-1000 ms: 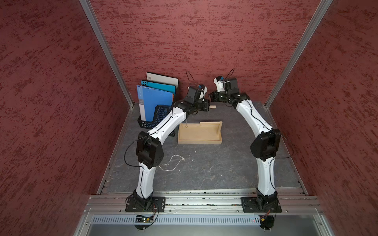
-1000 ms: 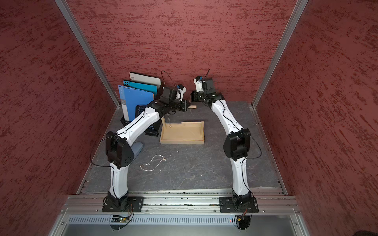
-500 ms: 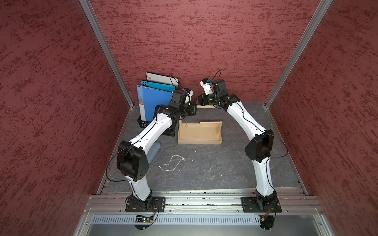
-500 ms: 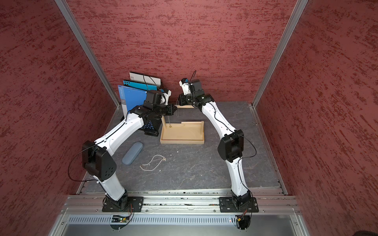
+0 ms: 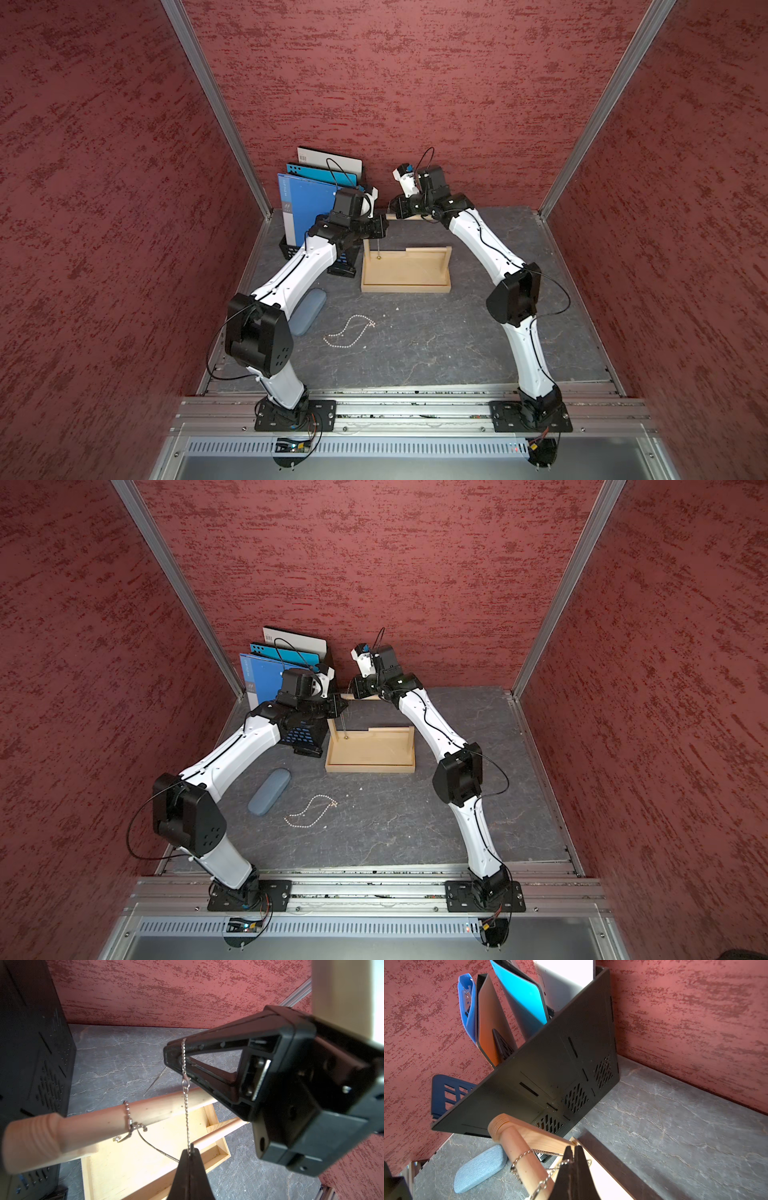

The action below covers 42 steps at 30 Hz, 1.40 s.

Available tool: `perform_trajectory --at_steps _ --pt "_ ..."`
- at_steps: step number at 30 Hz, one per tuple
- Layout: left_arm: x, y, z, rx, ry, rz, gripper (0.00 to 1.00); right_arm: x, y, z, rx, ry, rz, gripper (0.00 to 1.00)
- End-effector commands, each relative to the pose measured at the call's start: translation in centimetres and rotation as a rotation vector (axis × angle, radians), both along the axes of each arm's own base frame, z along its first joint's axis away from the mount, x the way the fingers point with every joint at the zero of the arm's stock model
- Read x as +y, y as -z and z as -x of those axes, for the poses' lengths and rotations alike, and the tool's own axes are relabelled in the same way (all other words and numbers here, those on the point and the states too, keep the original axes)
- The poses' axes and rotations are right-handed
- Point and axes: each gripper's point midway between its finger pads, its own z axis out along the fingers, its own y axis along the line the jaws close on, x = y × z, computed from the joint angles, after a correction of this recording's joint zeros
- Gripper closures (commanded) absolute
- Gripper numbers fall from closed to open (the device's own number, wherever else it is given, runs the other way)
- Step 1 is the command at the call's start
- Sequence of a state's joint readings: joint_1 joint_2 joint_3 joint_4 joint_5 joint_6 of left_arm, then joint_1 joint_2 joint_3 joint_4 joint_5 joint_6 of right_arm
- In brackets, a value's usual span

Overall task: Hang the necklace on the jewelry display stand
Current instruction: Hang the necklace on the stand.

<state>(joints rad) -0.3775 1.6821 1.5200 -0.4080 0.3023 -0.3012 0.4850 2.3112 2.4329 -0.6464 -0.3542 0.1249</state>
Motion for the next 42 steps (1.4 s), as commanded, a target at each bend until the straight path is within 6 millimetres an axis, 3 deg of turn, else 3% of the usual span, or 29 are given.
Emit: perform_trajectory --at_steps 1,5,22,37,42 --pt "-1.9 0.9 2.0 0.051 0.085 0.019 1.00 -1.6 -2.0 -2.0 -0.087 0.079 0.004 1.00" --pt "-2.6 1.2 2.4 0.057 0.105 0.023 1.00 -1.8 -1.6 -1.7 -0.081 0.075 0.028 1.00" --pt "-1.7 3.6 2.3 0.102 0.080 -0.012 1.00 -2.6 -0.6 -0.6 -0.109 0.033 0.114 1.00" --pt "-1.9 2.8 2.1 0.082 0.080 -0.012 1.00 -3.0 -4.4 0.6 -0.174 0.001 0.132 0.97" --pt "-2.2 3.5 2.1 0.095 0.082 -0.012 1.00 -3.7 -4.1 1.4 -0.160 -0.006 0.185 0.96"
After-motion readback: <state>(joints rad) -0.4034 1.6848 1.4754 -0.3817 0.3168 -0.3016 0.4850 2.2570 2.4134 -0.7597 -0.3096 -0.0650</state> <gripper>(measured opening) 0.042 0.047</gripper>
